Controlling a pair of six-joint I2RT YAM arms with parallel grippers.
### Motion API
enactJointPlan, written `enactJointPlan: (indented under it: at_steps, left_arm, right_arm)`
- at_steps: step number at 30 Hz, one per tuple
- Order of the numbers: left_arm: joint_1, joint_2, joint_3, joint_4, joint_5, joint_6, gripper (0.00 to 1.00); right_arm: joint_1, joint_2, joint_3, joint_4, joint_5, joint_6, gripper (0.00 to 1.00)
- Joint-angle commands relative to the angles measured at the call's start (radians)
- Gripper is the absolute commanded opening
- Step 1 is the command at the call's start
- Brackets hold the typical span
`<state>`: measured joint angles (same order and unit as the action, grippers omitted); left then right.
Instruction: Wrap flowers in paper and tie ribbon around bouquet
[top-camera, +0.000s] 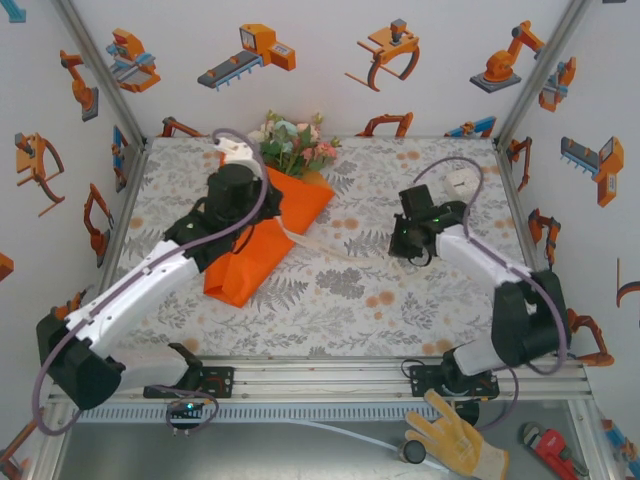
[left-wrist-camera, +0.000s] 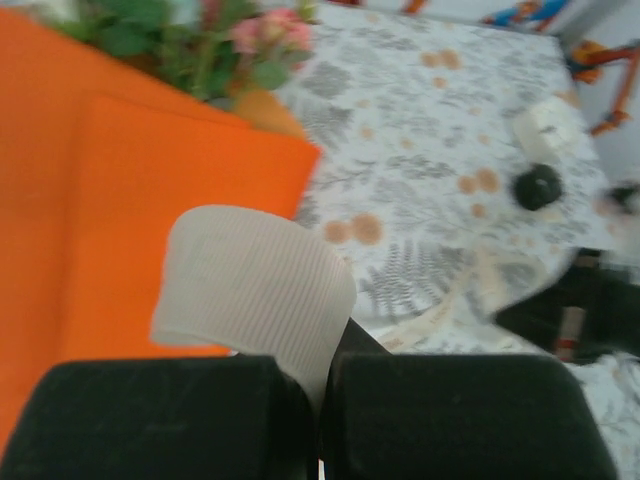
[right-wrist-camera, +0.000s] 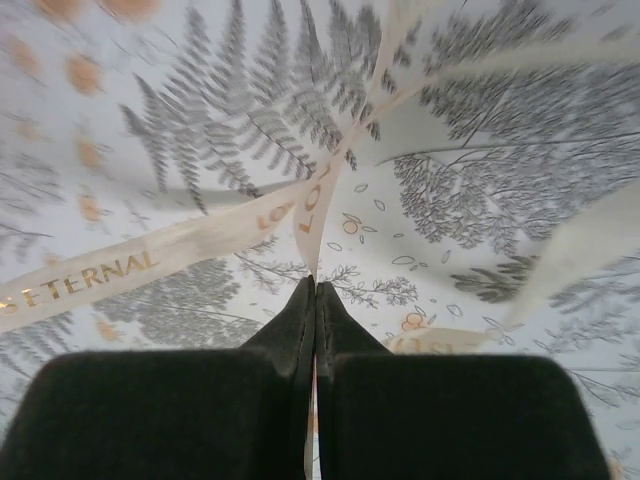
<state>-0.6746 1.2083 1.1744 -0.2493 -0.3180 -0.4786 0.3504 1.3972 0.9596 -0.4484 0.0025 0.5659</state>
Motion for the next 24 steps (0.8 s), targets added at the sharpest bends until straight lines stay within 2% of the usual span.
enactJointPlan:
  at_steps: [1,4,9,10,11,14,16,19,24]
  left_arm:
    - [0.174,-0.111,0.127,-0.336,-0.122,-0.059,0.00]
    - [0.356,-0.185,0.191,-0.571,-0.119,-0.092,0.00]
    - [0.605,-0.266,0.104,-0.749,-0.171,-0.116,0.00]
    - [0.676,-0.270,0.057,-0.762,-0.145,-0.129,0.00]
    - [0.763,-0.270,0.012,-0.766,-0.068,-0.141,0.00]
    - [0.970,-0.287,-0.118,-0.741,0.150,-0.192,0.00]
    - [1.002,-0.311,-0.181,-0.721,0.159,-0.221,0.00]
    - [1.016,-0.325,-0.218,-0.754,0.119,-0.253,0.00]
    - [1.031,-0.301,-0.248,-0.840,-0.072,-0.334,0.00]
  right_arm:
    - [-0.091,-0.228,0.056,-0.073,0.136,0.058,0.00]
    - [-0.305,-0.395,0.016,-0.079,0.135,0.164,0.00]
    - [-0.590,-0.511,-0.067,-0.123,0.135,0.283,0.00]
    - [-0.632,-0.512,-0.090,-0.127,0.108,0.305,0.00]
    - [-0.657,-0.508,-0.122,-0.124,0.080,0.329,0.00]
    - [-0.674,-0.481,-0.225,-0.081,0.000,0.375,0.00]
    - [-0.674,-0.467,-0.300,-0.042,-0.045,0.384,0.00]
    - [-0.674,-0.446,-0.380,-0.015,-0.048,0.347,0.00]
    - [-0.676,-0.433,-0.397,-0.026,0.041,0.289,0.00]
